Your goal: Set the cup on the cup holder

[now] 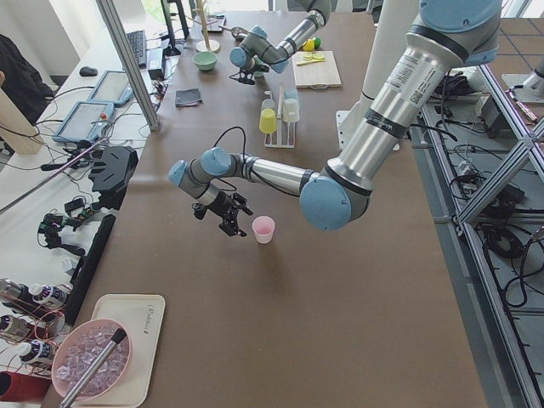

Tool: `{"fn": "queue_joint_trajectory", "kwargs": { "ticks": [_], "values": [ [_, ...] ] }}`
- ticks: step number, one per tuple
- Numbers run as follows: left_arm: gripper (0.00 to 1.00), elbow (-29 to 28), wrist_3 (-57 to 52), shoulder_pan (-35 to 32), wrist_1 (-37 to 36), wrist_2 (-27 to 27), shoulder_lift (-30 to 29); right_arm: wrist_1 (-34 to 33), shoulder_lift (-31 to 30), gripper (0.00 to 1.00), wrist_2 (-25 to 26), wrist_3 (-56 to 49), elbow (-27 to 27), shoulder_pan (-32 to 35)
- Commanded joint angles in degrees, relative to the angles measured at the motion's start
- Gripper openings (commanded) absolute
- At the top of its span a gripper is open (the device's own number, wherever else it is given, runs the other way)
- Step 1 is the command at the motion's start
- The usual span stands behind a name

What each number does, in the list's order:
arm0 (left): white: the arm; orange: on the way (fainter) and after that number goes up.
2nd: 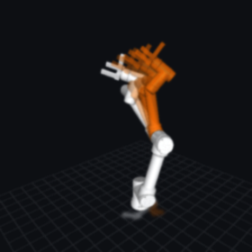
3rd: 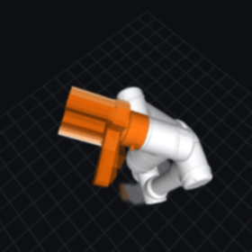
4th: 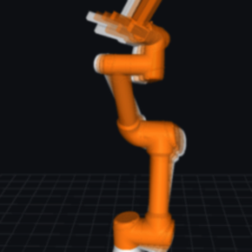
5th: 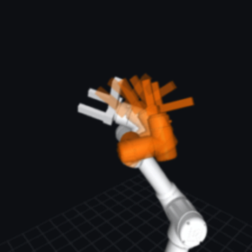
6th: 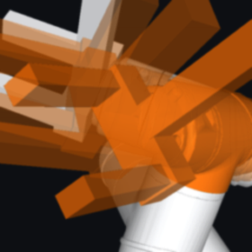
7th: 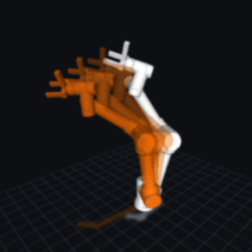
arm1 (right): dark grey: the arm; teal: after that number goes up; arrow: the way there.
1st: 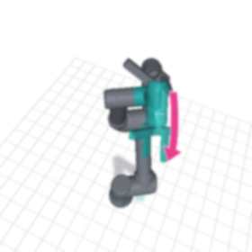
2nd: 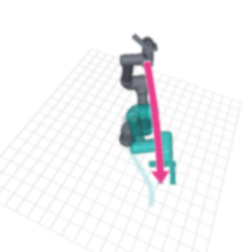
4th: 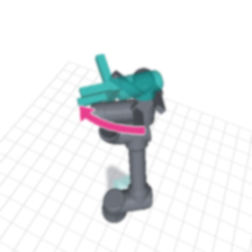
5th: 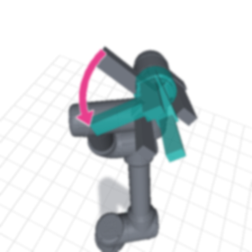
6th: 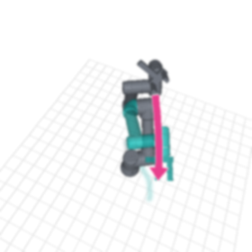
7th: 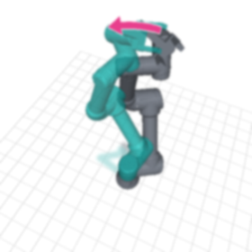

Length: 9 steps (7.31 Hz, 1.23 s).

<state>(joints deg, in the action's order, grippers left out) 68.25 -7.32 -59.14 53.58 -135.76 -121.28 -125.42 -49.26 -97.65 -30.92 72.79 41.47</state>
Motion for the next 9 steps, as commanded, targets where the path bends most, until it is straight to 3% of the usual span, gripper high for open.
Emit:
{"fn": "queue_joint_trajectory", "kwargs": {
  "ticks": [1, 7, 9],
  "values": [
    [0.98, -1.09, -5.31, 1.40, -1.01, 0.15, -0.01, 0.01, -0.48, 1.00, 0.70, -0.10, 0.07, -0.16],
    [0.97, -5.30, -8.85, 3.77, -3.22, 4.89, -2.55, 1.32, -1.98, 1.00, 2.99, -0.10, 0.59, -0.78],
    [0.97, -6.46, -8.85, 4.82, -3.22, 5.69, -3.00, 1.32, -4.25, 1.00, 3.78, -0.10, 3.21, -1.04]
  ]
}}
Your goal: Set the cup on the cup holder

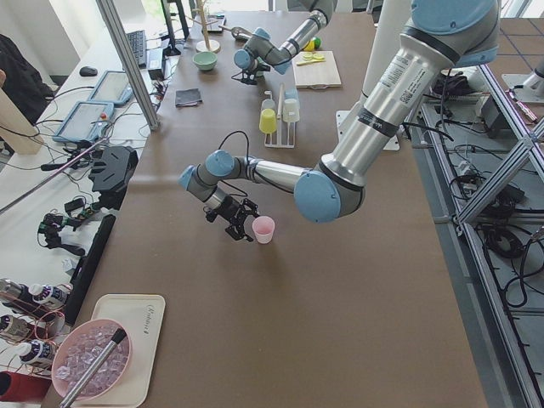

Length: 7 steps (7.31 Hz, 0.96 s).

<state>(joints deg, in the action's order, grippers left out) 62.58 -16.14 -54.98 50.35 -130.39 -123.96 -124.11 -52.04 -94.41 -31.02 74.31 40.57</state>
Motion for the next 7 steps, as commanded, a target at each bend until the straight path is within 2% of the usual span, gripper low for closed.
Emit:
{"fn": "queue_joint_trajectory", "kwargs": {
  "ticks": [1, 7],
  "values": [
    [0.97, -1.05, -0.12, 0.75, 0.01, 0.39, -0.49, 0.00, -2.70, 1.00, 0.72, 0.08, 3.11, -0.49],
    [0.97, -2.20, -3.37, 1.54, -2.27, 1.63, -0.93, 0.00, -3.41, 1.00, 1.33, -0.10, 3.21, -0.76]
  ]
}}
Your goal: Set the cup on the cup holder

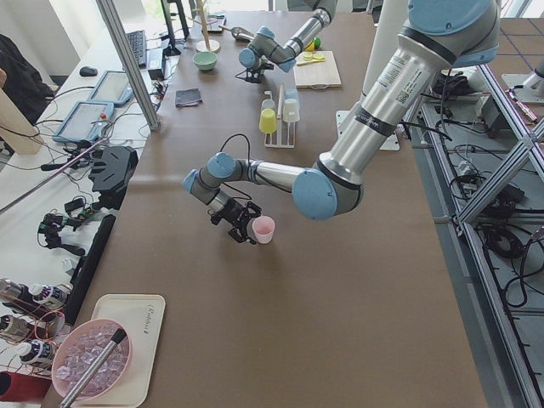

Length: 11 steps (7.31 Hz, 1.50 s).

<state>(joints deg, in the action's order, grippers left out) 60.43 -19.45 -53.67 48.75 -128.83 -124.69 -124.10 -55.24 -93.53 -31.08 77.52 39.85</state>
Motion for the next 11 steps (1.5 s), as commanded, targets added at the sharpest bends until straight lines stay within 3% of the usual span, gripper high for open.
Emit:
{"fn": "queue_joint_trajectory", "kwargs": {
  "ticks": [1, 7, 8, 9, 10, 11],
  "values": [
    [0.97, -0.05, -0.06, 0.41, -1.63, 0.07, -0.20, 0.00, -0.22, 1.00, 0.62, -0.03, 0.00, -0.12],
    [0.97, 0.47, -0.59, 0.41, -3.05, 1.38, -0.20, 0.70, -0.75, 1.00, 0.80, -0.03, 0.09, -0.12],
    [0.97, 0.65, -0.59, 0.41, -3.40, 1.65, -0.20, 0.88, -0.75, 0.96, 0.80, -0.03, 0.09, -0.12],
    [0.97, 0.65, -0.59, 0.41, -3.49, 1.74, -0.20, 1.92, -1.27, 0.85, 0.89, -0.12, 0.18, -0.12],
    [0.97, 0.65, -0.59, 0.41, -3.49, 1.74, -0.20, 2.37, -1.54, 0.68, 0.98, -0.12, 0.18, -0.12],
    [0.94, 0.74, -0.59, 0.41, -3.49, 1.74, -0.20, 2.37, -1.45, 0.42, 1.67, -0.30, 0.18, -0.12]
  ]
}}
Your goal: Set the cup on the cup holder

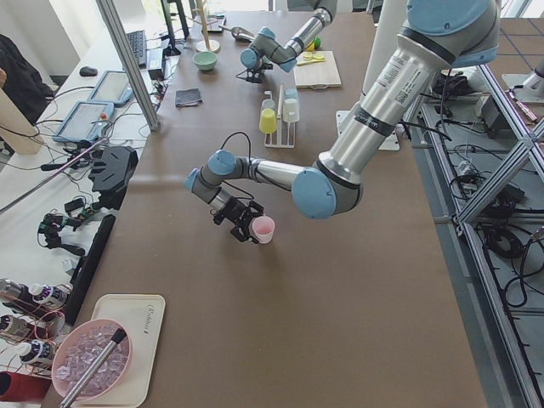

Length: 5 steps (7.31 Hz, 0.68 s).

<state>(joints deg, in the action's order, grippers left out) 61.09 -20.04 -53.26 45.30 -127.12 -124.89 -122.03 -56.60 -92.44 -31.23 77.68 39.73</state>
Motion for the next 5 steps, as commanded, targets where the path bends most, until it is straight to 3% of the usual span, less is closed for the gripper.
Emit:
{"fn": "queue_joint_trajectory", "kwargs": {
  "ticks": [1, 2, 4, 5],
  "values": [
    [0.64, 0.34, 0.00, 0.00, -0.38, 0.03, 0.00, 0.30, -0.09, 0.15, 0.77, -0.32, 0.10, 0.00],
    [0.33, 0.52, 0.00, 0.00, -0.82, -0.05, 0.09, 0.30, -0.18, 0.00, 0.85, -0.41, 0.54, 0.00],
    [0.05, 1.83, 0.00, 0.00, -3.44, 0.03, 0.26, 0.13, -0.18, 0.00, 1.73, -0.76, 0.89, 0.17],
    [0.00, 4.53, -0.35, -0.09, -6.25, 1.51, 0.26, 0.13, -0.18, 0.00, 1.73, -0.76, 0.98, 0.35]
  ]
}}
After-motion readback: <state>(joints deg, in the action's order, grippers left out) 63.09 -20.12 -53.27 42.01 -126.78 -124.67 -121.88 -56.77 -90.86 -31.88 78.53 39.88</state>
